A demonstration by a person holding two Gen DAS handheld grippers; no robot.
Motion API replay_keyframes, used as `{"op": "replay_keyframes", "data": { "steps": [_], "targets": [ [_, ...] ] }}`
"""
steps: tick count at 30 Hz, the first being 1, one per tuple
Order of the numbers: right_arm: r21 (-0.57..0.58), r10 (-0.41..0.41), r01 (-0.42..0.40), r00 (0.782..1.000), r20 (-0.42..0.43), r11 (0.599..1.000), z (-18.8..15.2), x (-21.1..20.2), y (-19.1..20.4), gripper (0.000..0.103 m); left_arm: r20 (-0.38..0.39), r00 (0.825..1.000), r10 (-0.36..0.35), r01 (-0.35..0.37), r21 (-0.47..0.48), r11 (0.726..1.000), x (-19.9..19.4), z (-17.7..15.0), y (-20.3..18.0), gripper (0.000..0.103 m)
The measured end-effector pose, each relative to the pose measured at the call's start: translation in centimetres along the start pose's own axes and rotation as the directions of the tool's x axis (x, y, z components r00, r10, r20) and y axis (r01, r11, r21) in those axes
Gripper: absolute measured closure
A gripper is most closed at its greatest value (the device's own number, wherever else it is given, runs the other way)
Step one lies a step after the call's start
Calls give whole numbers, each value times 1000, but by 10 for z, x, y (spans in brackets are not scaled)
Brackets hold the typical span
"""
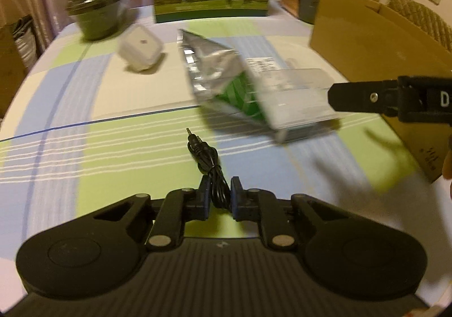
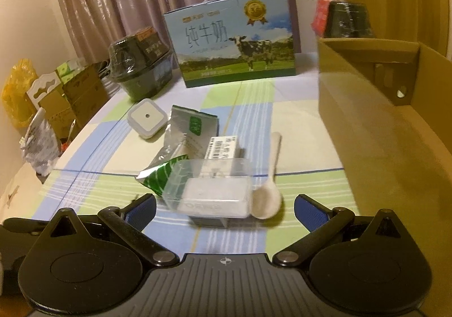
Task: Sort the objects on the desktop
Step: 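Grasp the black cable with the left tool while the right tool grasps the clear plastic container, then carry the black cable and clear container toward the cardboard box with both tools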
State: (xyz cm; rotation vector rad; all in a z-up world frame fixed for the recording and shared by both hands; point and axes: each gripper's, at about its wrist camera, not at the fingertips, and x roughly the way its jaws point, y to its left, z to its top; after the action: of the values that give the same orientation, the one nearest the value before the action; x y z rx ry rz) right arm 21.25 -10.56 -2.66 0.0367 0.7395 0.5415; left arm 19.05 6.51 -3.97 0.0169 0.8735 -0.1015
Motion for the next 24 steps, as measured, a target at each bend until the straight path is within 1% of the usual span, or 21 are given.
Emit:
{"op": "replay_keyframes", "data": {
  "steps": [4,7,11,14,16,17,18,19,21,24],
  "targets": [
    [-36,-15,14,1000,-12,999,1,15,14,2,-3,1000,18,-18,-40,999,-3,-4,20,92],
    [-55,-21,20,1000,-17,998,2,28,22,2,-1,1000,4,-5,-75,997,-5,-7,31,92],
    [-76,-50,48,998,-22,996,4,42,30,2,11,1000,3,-2,-76,997,-6,-10,31,92],
    [-93,-66,63,997,-30,994,4,52,34,2,3,1000,5,-5,-93,996,-4,-11,32,87],
    [-96,-73,70,997,-31,993,3,57,34,2,9,1000,9,-8,-92,996,-5,-11,31,87],
    [-99,-80,77,996,-26,992,3,58,34,4,10,1000,12,-11,-92,996,-5,-11,31,86],
    [-103,-86,83,996,-23,991,2,59,34,8,11,1000,15,-14,-93,996,-4,-11,31,85],
    [-106,-91,87,996,-25,990,2,59,34,18,14,1000,16,-15,-95,995,-4,-11,32,85],
    [-107,-93,89,995,-29,990,1,60,31,18,17,1000,24,-22,-97,995,-3,-10,32,82],
    [-125,-98,95,995,-17,988,-3,53,29,19,20,999,32,-30,-98,995,-1,-9,32,82]
  ]
}}
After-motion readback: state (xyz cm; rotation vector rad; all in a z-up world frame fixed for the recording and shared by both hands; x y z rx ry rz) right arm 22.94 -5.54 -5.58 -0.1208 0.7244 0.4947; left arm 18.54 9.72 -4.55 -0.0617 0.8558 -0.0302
